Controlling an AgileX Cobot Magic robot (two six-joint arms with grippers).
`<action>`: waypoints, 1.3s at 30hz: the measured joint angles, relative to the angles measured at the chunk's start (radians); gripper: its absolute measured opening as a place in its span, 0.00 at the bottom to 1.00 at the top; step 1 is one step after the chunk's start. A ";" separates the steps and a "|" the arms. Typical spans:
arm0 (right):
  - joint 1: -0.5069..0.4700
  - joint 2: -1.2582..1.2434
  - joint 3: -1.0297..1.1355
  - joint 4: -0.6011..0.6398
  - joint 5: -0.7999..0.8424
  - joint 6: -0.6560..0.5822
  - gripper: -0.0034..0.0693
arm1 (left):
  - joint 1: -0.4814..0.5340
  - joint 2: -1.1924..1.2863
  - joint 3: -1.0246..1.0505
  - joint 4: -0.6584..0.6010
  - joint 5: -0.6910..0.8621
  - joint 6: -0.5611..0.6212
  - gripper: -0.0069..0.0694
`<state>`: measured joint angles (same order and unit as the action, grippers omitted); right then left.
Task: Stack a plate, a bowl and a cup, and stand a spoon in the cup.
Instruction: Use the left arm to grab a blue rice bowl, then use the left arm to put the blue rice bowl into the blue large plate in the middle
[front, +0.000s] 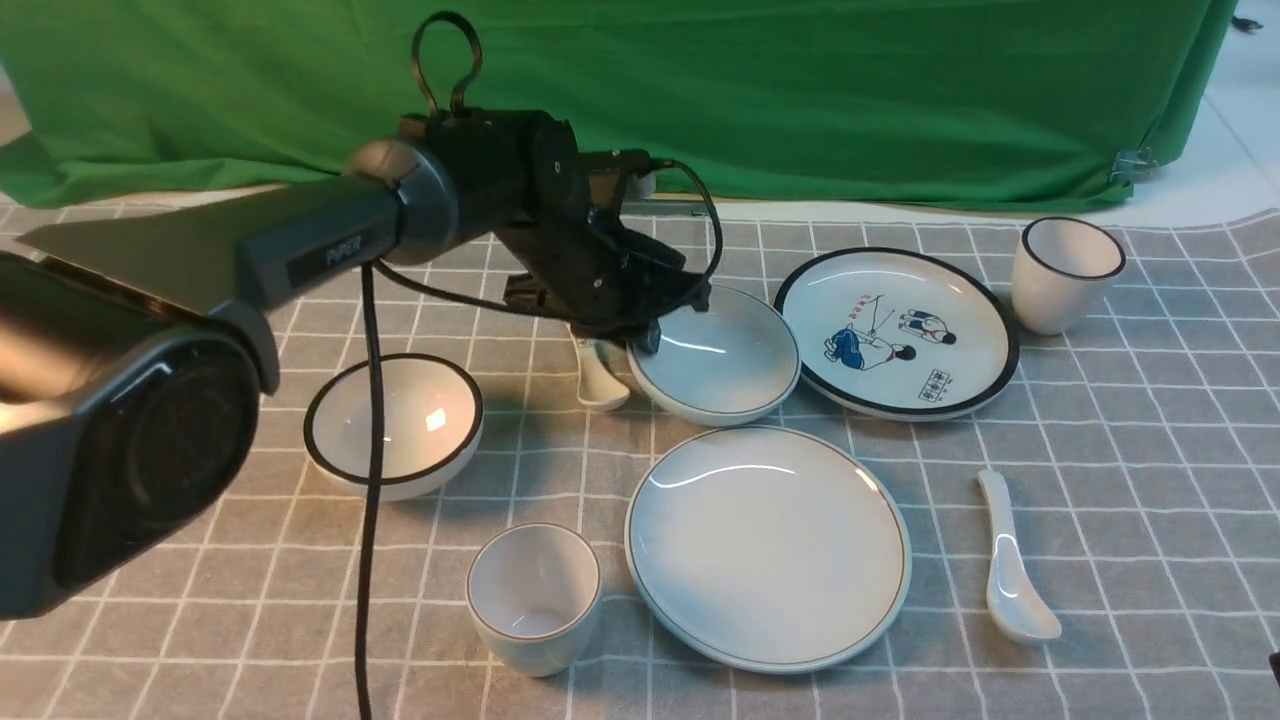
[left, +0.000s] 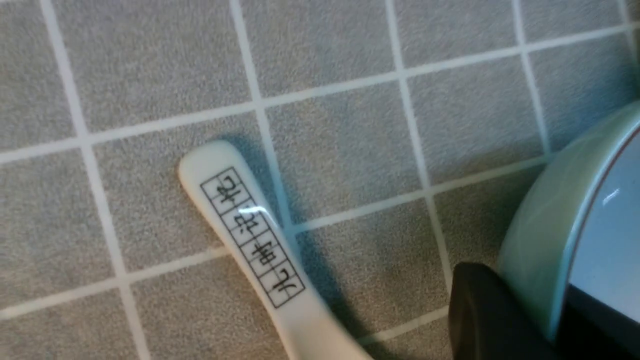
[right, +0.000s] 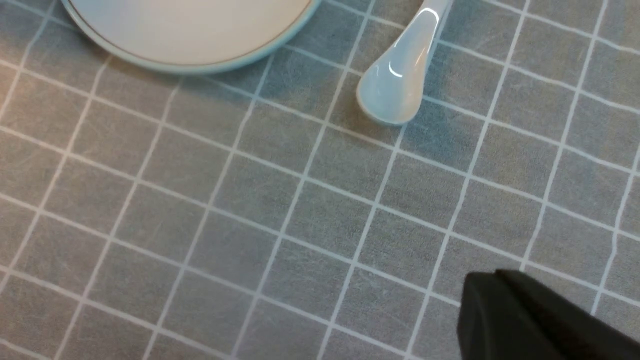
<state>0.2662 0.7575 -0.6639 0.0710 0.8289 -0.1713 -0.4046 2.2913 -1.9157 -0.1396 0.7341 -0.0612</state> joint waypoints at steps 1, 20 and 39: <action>0.000 0.000 0.000 0.000 0.001 0.000 0.08 | 0.000 -0.001 -0.001 0.000 0.001 0.000 0.13; 0.000 0.000 0.000 0.001 0.007 -0.008 0.08 | -0.125 -0.422 0.264 -0.072 0.121 0.139 0.13; 0.000 0.000 0.000 0.001 0.002 -0.008 0.10 | -0.187 -0.302 0.543 -0.057 -0.241 0.095 0.13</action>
<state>0.2662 0.7575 -0.6639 0.0719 0.8305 -0.1791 -0.5914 1.9896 -1.3726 -0.1967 0.4928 0.0336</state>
